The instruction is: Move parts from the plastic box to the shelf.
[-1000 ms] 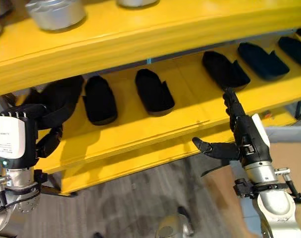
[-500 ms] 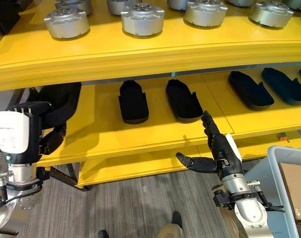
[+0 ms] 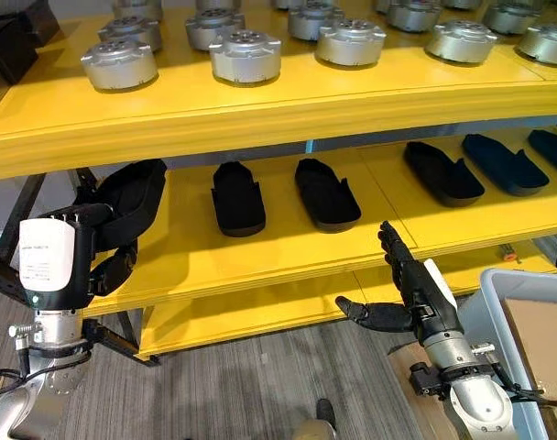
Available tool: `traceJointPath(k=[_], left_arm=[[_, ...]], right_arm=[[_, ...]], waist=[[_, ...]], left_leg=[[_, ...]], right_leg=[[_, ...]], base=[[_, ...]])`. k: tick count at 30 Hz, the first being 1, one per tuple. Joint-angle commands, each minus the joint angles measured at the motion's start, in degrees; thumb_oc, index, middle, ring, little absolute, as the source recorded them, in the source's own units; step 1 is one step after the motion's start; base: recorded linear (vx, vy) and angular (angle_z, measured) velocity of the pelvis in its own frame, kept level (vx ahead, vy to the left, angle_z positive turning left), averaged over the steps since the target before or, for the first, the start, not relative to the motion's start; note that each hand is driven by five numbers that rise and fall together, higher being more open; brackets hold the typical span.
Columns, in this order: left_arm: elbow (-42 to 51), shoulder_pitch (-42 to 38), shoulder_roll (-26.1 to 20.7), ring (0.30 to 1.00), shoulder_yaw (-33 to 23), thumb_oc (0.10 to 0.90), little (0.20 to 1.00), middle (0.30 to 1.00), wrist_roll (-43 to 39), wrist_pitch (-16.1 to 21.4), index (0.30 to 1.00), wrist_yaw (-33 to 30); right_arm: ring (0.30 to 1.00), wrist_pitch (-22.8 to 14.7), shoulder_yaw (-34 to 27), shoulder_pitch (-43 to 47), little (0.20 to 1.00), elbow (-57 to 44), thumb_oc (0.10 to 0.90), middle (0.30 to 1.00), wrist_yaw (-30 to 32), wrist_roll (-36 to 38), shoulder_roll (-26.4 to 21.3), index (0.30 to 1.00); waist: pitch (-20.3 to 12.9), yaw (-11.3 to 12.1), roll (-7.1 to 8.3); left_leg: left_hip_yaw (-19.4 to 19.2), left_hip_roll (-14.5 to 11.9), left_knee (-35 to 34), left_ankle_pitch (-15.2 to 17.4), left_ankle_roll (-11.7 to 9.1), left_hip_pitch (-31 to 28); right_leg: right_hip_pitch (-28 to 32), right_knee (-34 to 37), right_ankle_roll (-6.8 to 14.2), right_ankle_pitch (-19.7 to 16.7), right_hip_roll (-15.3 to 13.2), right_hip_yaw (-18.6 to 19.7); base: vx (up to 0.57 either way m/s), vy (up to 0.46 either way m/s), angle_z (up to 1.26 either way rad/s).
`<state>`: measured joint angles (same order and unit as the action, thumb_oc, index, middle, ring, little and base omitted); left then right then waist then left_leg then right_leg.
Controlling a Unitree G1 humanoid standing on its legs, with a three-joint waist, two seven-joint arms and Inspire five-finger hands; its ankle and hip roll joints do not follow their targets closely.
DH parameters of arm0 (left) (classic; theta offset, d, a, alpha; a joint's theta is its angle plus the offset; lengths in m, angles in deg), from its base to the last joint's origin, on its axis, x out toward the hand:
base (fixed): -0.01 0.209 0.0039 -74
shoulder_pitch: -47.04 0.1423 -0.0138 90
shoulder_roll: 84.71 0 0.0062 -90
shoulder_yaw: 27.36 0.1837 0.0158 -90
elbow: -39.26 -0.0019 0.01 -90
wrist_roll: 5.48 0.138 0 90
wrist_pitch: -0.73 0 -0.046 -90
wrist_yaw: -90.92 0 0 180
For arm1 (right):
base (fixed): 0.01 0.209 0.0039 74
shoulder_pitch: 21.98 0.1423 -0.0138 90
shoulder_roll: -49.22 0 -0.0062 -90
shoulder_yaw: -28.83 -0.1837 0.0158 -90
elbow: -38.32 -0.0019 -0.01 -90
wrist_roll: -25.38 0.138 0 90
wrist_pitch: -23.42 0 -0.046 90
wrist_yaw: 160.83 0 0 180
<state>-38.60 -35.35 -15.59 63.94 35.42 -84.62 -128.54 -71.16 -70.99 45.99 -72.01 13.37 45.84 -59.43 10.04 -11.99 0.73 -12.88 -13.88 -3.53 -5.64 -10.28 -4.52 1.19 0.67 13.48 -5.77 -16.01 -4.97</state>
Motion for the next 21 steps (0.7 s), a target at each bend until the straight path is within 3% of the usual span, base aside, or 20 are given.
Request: traceJointPath(k=[1,5,13,21], left_arm=[[0.05,-11.71,-2.77,0.300,-3.03,0.400,0.300,0.300,-0.91,-4.65,0.300,-6.04],[-6.15,-15.45,-4.13,0.300,-1.83,0.400,0.300,0.300,-4.10,-8.75,0.300,-7.62],[-23.80,-27.84,-2.86,0.300,6.78,0.400,0.300,0.300,-7.42,-17.90,0.300,-7.65],[-35.16,-33.01,-1.41,0.300,8.89,0.400,0.300,0.300,-10.82,-20.81,0.300,-10.53]], right_arm=[[1.000,-3.98,-1.97,6.15,1.000,-6.26,0.900,1.000,0.01,2.18,-3.93,1.000],[1.000,-3.38,-0.48,7.96,1.000,-5.52,0.900,1.000,-1.00,1.60,-4.50,1.000],[1.000,-1.57,1.81,12.13,1.000,-3.23,0.900,1.000,-6.09,0.99,-7.00,1.000],[1.000,-1.62,2.23,14.70,1.000,-2.02,0.900,1.000,-9.53,0.50,-8.67,1.000]], waist=[[-1.97,-1.56,0.98],[-1.84,-2.54,0.45],[-1.11,-6.07,-1.19],[0.34,-8.60,-2.58]], left_leg=[[-3.00,2.20,1.65,7.08,5.38,-0.78],[-3.52,2.29,2.37,7.10,5.34,-0.47],[-5.54,2.60,3.47,7.16,5.34,-0.30],[-7.26,3.19,4.43,7.40,5.17,0.38]], right_leg=[[-0.79,-3.91,-4.10,7.55,5.15,3.30],[-1.39,-4.63,-4.11,7.76,5.33,4.44],[-3.12,-6.32,-4.04,8.10,5.38,7.62],[-5.41,-8.15,-4.34,8.66,5.38,9.83]], base=[[0.05,0.020,-0.10],[0.05,0.043,-0.17],[0.06,0.080,-0.10],[0.02,0.088,-0.18]])
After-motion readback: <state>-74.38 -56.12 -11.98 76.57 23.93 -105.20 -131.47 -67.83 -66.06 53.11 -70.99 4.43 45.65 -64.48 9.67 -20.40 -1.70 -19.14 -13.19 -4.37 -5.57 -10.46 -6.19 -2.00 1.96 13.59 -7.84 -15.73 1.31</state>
